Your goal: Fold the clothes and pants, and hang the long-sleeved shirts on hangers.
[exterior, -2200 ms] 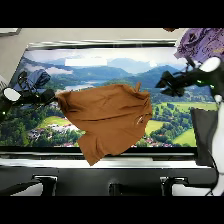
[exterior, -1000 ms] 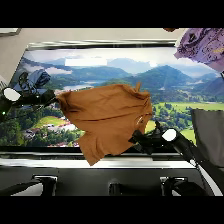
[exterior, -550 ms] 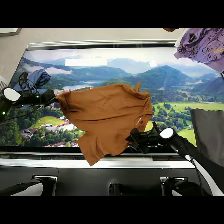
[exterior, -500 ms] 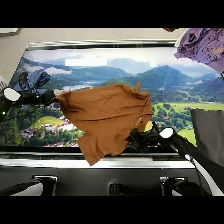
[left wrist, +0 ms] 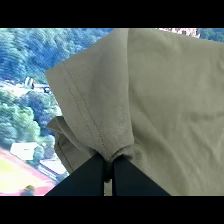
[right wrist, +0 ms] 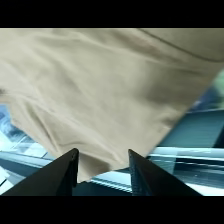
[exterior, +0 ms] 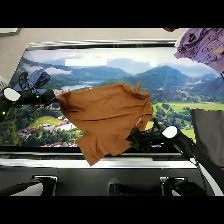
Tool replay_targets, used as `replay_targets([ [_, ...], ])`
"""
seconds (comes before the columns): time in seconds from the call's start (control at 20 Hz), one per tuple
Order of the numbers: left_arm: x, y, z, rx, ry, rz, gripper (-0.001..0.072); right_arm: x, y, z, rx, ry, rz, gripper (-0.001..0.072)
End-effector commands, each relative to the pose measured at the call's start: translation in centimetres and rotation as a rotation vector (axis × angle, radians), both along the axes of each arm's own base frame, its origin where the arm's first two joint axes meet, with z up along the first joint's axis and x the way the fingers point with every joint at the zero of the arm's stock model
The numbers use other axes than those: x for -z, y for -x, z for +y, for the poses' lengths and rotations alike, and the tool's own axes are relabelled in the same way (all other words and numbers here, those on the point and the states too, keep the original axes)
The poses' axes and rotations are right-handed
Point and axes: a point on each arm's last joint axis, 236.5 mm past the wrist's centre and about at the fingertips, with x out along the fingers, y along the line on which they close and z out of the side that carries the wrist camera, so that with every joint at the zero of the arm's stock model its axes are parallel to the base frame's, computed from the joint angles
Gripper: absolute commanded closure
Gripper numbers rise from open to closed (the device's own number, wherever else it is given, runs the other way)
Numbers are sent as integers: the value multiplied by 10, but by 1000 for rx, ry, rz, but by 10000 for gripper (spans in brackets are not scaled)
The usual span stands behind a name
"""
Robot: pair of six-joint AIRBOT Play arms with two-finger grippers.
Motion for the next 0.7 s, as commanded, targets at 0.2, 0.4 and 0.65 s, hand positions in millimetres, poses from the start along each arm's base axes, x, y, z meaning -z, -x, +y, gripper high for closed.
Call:
replay_targets([
  [0.2,0,0,0,1,-2,0,689,20,18,-14,-16,83,104,354],
  [0.4,0,0,0,2,-2,0,689,37,9,-17,19,107,114,354],
  [0.65,0,0,0,1,-2,0,689,43,-10,-2,76,32,89,355],
])
